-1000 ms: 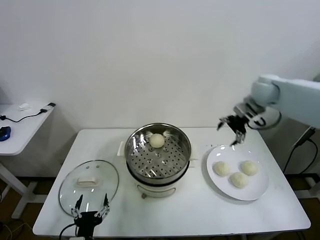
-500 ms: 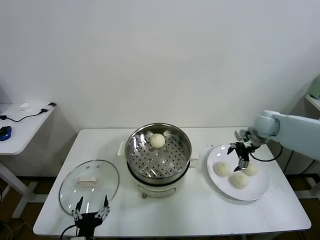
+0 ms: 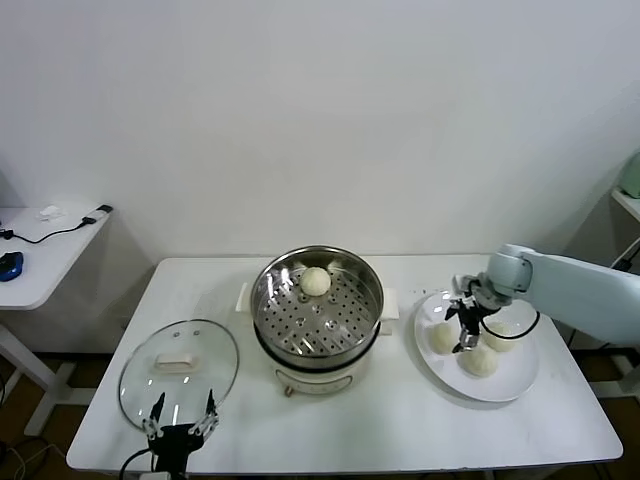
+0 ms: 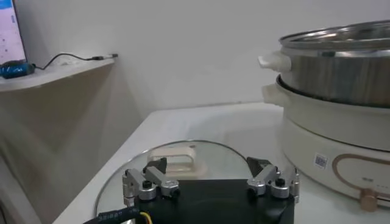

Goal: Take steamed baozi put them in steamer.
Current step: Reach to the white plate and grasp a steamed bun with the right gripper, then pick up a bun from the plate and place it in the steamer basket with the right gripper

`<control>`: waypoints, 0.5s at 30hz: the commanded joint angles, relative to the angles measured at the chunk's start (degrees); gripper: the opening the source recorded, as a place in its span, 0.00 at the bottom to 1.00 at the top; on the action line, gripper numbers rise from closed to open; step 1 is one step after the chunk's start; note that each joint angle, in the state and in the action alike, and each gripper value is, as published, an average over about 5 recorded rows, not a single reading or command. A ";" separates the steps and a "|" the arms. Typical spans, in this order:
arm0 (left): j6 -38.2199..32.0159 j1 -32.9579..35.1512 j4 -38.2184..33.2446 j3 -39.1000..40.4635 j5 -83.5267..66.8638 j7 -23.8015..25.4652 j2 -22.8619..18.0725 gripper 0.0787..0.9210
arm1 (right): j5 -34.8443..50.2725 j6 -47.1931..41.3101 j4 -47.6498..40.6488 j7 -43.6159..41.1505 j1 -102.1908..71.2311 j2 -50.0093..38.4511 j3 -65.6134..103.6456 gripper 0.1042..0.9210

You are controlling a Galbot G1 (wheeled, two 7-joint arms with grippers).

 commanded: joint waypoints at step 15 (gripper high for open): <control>0.31 0.16 -1.19 1.38 0.19 -0.06 -0.08 0.88 | 0.95 0.33 5.39 -5.14 14.56 -4.17 -2.48 0.77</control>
